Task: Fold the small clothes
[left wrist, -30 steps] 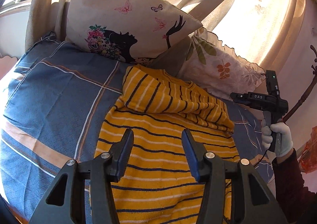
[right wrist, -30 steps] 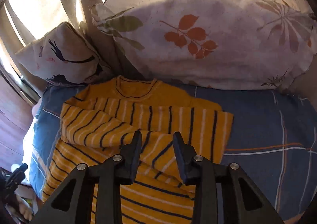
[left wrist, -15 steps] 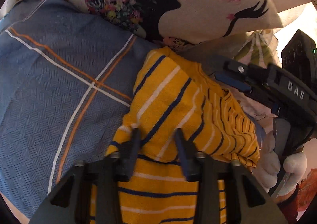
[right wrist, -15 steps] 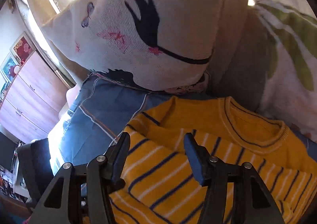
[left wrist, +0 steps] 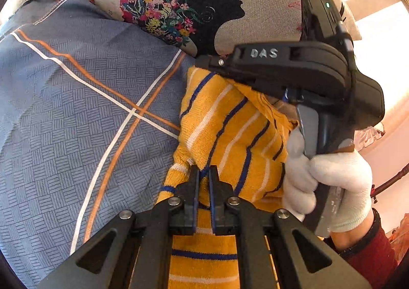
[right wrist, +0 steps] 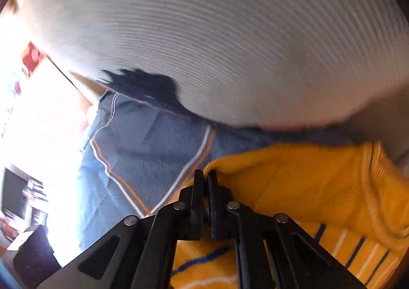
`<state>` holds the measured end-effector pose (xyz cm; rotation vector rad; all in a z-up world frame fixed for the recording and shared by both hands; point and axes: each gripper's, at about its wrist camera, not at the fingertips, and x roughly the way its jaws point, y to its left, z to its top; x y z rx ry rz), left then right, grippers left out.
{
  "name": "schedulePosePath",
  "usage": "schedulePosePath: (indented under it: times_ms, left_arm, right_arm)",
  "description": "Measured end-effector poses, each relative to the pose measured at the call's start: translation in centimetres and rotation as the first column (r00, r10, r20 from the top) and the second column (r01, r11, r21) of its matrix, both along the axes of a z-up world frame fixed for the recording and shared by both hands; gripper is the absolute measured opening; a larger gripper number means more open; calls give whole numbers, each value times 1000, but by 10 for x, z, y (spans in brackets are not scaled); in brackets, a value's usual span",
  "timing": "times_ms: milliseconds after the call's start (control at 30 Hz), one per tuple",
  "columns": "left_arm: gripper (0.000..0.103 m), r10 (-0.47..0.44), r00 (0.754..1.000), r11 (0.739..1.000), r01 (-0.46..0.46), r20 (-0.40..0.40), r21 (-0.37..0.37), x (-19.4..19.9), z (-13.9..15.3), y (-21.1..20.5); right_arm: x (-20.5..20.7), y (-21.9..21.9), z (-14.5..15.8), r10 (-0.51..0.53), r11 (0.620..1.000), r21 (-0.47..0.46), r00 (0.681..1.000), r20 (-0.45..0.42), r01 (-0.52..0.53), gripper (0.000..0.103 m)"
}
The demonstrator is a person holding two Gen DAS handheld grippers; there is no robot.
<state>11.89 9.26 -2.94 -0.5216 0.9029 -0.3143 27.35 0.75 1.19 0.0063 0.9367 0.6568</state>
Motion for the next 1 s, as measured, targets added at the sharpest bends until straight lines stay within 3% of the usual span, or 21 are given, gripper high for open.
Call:
schedulePosePath:
  times_ms: [100,200,300,400,467,533,567,633,700,833,900,1000]
  left_arm:
    - [7,9,1000,999,-8,12,-37,-5,-3,9]
    - [7,13,1000,999,-12,24,-36,-7,-4,10]
    - [8,5,999,1000,-4,39,-30,-11,-5,13]
    - [10,1,999,998,1,35,-59,-8,-7,13]
    - [12,-2,1000,997,4,30,-79,-11,-9,20]
    - [14,-4,1000,996,6,28,-90,-12,-10,23]
    - [16,-5,1000,996,7,27,-93,-12,-10,26]
    - [20,-7,1000,995,10,28,-96,-11,-12,27]
    - [25,-11,1000,995,14,29,-100,-12,-13,30]
    - [36,-23,999,991,27,34,-128,-11,-14,26]
    - [39,-27,999,991,32,37,-130,-13,-13,26]
    - [40,-27,999,993,32,42,-113,-11,-6,18]
  right_arm:
    - [-3,23,7,-5,992,-124,989,150,24,5]
    - [1,44,6,-4,977,-208,970,243,56,5]
    - [3,57,0,17,962,-268,964,267,57,5]
    - [-14,45,14,31,969,-244,963,268,37,9]
    - [-33,16,35,22,987,-161,966,259,21,21]
    - [-55,-28,57,-6,999,-33,976,219,13,47]
    - [-65,-55,65,-24,1000,24,982,189,20,50]
    - [-89,-111,77,-74,995,81,989,132,63,53]
    - [-114,-170,86,-154,987,67,981,121,147,56]
    - [-157,-279,83,-386,918,-45,915,119,394,64]
    - [-169,-330,69,-474,880,-4,880,33,474,65]
    - [-182,-362,41,-520,850,60,852,-66,524,65]
